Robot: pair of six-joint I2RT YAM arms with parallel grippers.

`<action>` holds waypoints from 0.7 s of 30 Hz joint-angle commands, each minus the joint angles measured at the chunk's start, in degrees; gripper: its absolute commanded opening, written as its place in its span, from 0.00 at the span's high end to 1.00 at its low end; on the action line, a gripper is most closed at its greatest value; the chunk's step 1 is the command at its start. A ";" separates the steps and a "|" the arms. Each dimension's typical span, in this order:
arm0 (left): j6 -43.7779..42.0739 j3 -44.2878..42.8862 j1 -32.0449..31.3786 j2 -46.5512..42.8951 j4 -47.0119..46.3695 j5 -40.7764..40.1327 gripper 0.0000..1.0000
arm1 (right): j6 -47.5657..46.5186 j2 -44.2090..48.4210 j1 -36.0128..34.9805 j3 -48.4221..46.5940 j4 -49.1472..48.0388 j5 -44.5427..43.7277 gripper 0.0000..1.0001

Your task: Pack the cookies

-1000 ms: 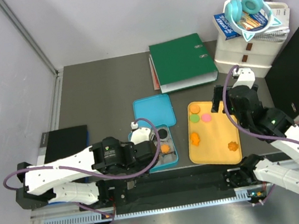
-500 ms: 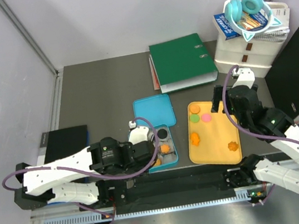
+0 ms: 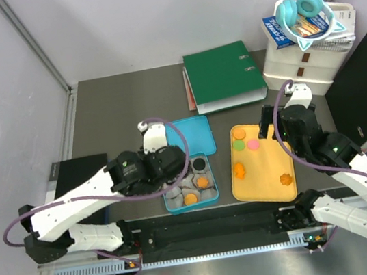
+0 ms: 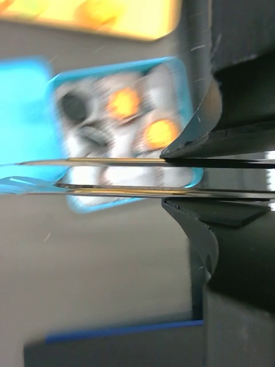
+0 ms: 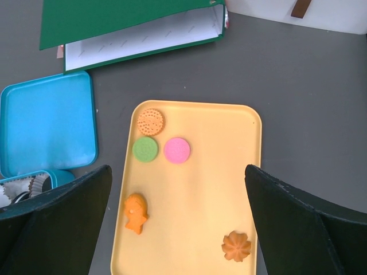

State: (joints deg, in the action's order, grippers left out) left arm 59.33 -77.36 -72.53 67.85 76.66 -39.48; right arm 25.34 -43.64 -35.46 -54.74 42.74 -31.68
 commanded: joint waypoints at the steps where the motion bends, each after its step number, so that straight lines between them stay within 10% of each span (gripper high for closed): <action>1: -10.53 2.12 10.64 2.63 -10.89 -3.49 0.64 | 0.67 0.57 -0.48 -0.45 -2.40 1.10 0.01; 8: -24.87 5.29 36.11 9.56 -31.73 7.92 0.63 | 1.55 -0.39 -0.40 -0.45 -3.10 2.15 0.01; 21: -28.57 -14.21 53.19 44.17 -34.74 14.26 0.60 | 1.90 -0.84 -0.48 -0.45 -1.79 4.00 0.01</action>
State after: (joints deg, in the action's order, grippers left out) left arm 31.55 -84.25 -22.22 105.71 43.90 -27.40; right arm 26.33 -44.80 -35.46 -54.74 41.63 -28.36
